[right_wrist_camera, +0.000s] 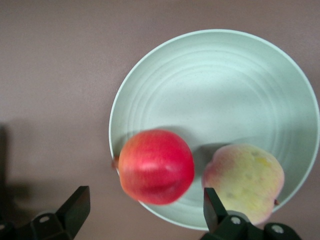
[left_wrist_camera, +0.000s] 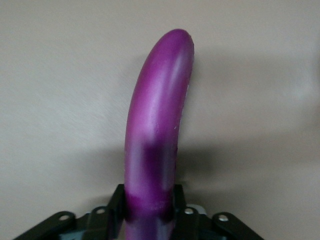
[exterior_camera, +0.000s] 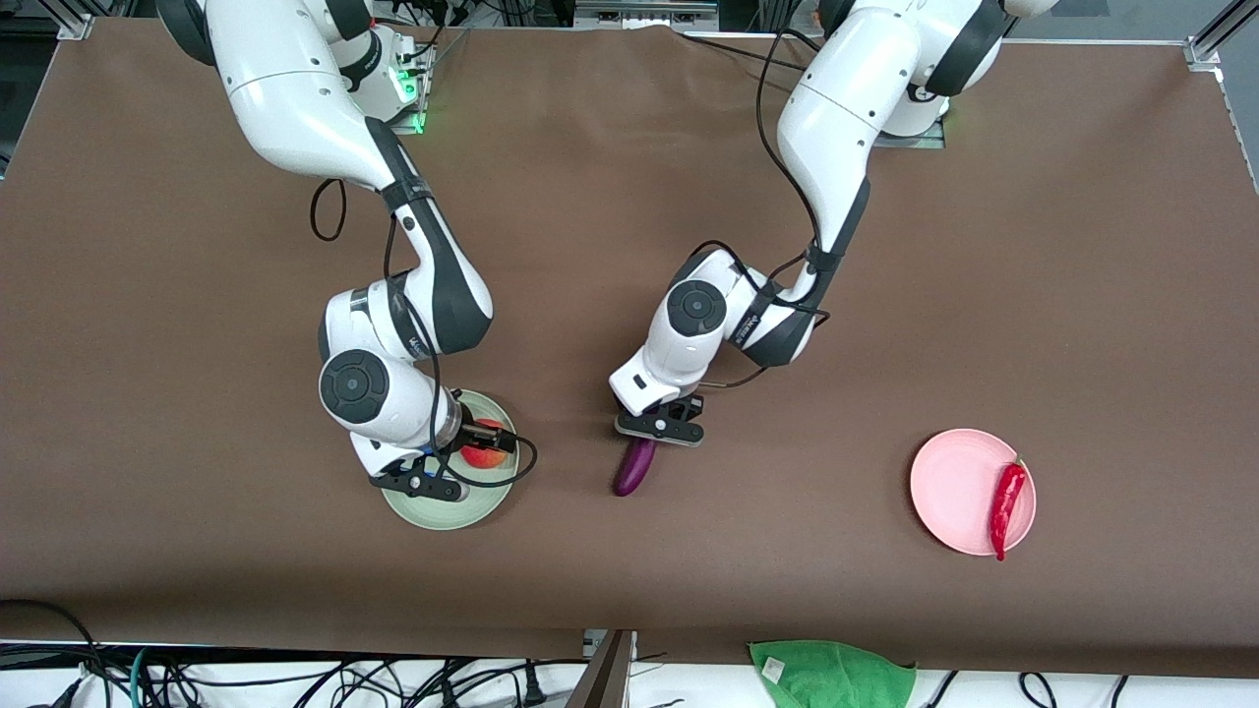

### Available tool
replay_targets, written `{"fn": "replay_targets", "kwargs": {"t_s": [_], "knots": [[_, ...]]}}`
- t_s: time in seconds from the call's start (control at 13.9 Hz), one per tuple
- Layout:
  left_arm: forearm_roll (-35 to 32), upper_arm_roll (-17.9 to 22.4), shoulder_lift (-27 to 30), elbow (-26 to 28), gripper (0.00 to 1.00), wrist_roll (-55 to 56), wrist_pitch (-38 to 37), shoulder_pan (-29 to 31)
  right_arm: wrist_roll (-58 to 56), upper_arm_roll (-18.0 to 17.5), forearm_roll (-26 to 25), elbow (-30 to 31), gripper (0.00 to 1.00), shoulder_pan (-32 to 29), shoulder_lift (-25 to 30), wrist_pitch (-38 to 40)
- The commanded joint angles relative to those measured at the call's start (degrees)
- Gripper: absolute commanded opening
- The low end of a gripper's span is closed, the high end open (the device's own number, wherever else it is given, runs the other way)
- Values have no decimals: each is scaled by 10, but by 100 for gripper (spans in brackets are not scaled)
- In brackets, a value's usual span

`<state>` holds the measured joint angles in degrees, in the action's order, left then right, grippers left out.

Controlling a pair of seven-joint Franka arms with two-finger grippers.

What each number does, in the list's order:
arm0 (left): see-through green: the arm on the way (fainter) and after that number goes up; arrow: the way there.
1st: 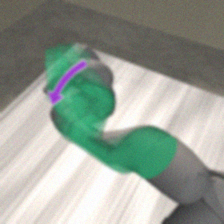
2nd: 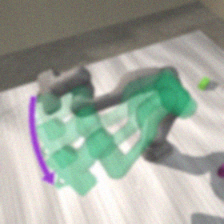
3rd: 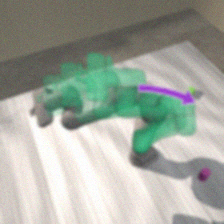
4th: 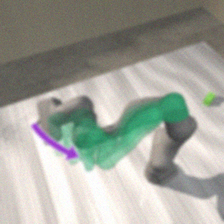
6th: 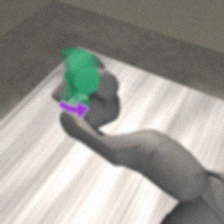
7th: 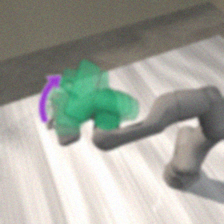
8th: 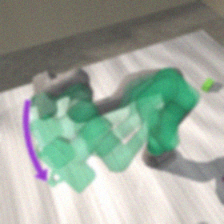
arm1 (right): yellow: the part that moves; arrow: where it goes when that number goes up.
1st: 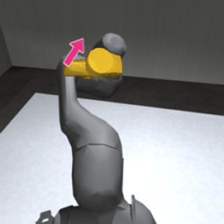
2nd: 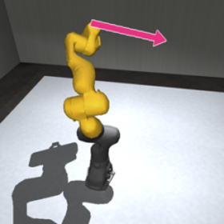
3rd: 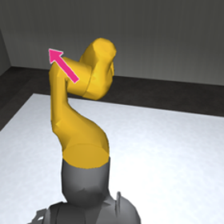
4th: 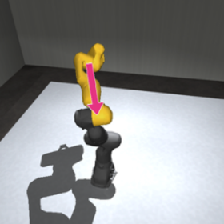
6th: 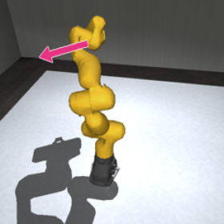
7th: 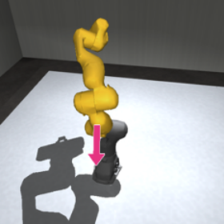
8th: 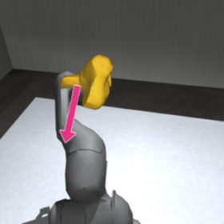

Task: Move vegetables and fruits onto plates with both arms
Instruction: 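Release the pomegranate on the green plate while the left gripper grasps the eggplant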

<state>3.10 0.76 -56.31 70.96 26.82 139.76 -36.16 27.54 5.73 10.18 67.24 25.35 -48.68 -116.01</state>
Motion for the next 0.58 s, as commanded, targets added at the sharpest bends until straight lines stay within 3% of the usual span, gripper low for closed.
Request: {"fn": "replay_targets", "kwargs": {"t_s": [0.0, 0.36, 0.5], "knots": [[-7, 7, 34, 1, 0, 2, -19, 34, -19, -6, 0, 5, 100, -7, 40, 30], [-11, 4, 80, 1, 0, -41, -47, 141, -84, 2, -9, 8, 100, -11, 127, 133], [-14, 8, 87, 4, 0, -72, -61, 176, -155, 29, -10, 14, 100, -13, 177, 211]]}}
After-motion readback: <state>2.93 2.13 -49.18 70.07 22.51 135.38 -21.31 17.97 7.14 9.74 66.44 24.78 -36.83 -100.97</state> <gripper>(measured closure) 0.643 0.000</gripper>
